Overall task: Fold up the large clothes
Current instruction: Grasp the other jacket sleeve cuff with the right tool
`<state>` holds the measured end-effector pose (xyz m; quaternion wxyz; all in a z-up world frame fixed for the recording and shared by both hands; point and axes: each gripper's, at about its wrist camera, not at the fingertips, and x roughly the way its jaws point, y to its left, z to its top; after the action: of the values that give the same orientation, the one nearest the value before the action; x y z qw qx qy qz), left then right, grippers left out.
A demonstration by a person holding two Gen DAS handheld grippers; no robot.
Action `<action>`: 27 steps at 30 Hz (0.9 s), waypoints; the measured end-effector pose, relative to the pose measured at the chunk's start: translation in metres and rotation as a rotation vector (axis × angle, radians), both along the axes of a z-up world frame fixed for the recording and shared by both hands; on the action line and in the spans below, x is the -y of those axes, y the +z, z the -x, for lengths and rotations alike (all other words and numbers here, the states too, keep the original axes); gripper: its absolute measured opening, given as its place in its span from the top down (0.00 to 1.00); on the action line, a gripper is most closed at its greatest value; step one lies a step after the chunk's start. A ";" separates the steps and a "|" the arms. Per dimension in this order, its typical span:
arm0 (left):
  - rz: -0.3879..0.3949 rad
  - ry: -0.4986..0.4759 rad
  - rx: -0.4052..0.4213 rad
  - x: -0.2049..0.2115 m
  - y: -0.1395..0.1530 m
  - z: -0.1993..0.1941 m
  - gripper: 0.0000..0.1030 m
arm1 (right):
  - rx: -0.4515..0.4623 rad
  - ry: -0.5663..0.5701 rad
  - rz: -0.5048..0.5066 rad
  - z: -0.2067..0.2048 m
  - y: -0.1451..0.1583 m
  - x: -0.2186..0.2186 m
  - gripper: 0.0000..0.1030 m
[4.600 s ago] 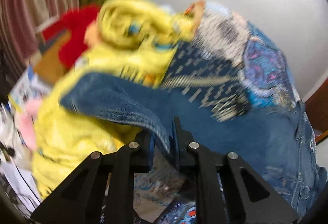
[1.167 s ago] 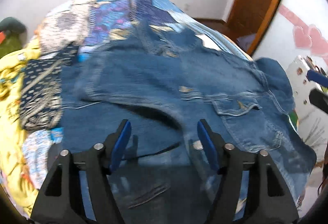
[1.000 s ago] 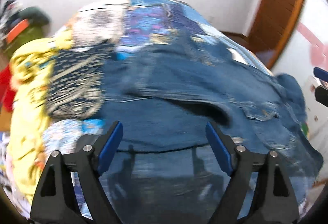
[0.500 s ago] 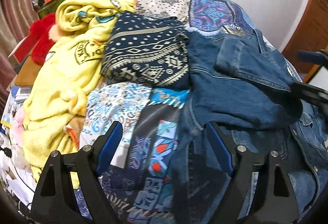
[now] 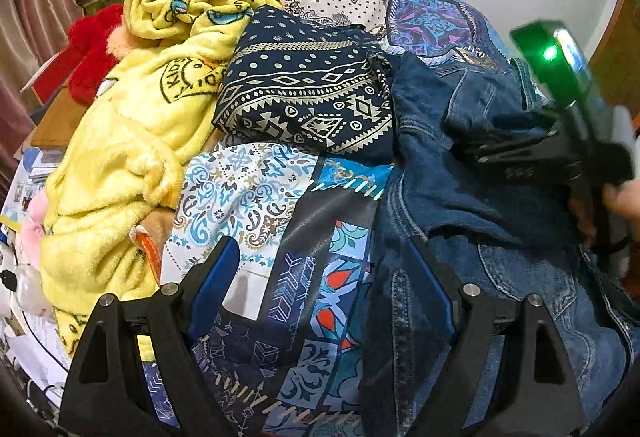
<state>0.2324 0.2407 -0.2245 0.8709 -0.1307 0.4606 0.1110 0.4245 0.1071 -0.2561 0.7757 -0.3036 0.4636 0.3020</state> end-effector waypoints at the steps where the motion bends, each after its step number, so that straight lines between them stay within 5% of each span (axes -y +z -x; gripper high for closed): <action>1: -0.001 -0.002 0.000 0.001 0.001 0.000 0.19 | 0.002 0.001 -0.018 -0.001 -0.003 0.002 0.28; 3: -0.012 -0.009 0.000 0.005 0.003 0.000 0.19 | -0.010 -0.010 -0.053 -0.002 -0.002 0.008 0.35; 4: -0.022 -0.014 -0.003 0.007 0.004 -0.001 0.19 | -0.003 -0.017 -0.062 -0.003 0.000 0.010 0.56; 5: -0.029 -0.018 -0.005 0.008 0.005 -0.001 0.19 | 0.014 -0.027 -0.066 -0.003 0.003 0.012 0.59; 7: -0.047 -0.029 -0.004 0.014 0.009 -0.002 0.19 | -0.024 -0.030 -0.117 -0.007 0.011 0.018 0.84; 20: -0.096 -0.093 0.056 0.056 0.051 -0.015 0.19 | 0.055 -0.135 -0.447 0.010 0.117 0.120 0.88; 27: -0.064 -0.150 0.053 0.092 0.059 -0.043 0.16 | 0.062 -0.270 -0.592 0.009 0.144 0.205 0.88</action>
<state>0.2750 0.1488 -0.1655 0.8923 -0.0706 0.4423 0.0568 0.4159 -0.0976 -0.1118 0.8771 -0.0095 0.3678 0.3088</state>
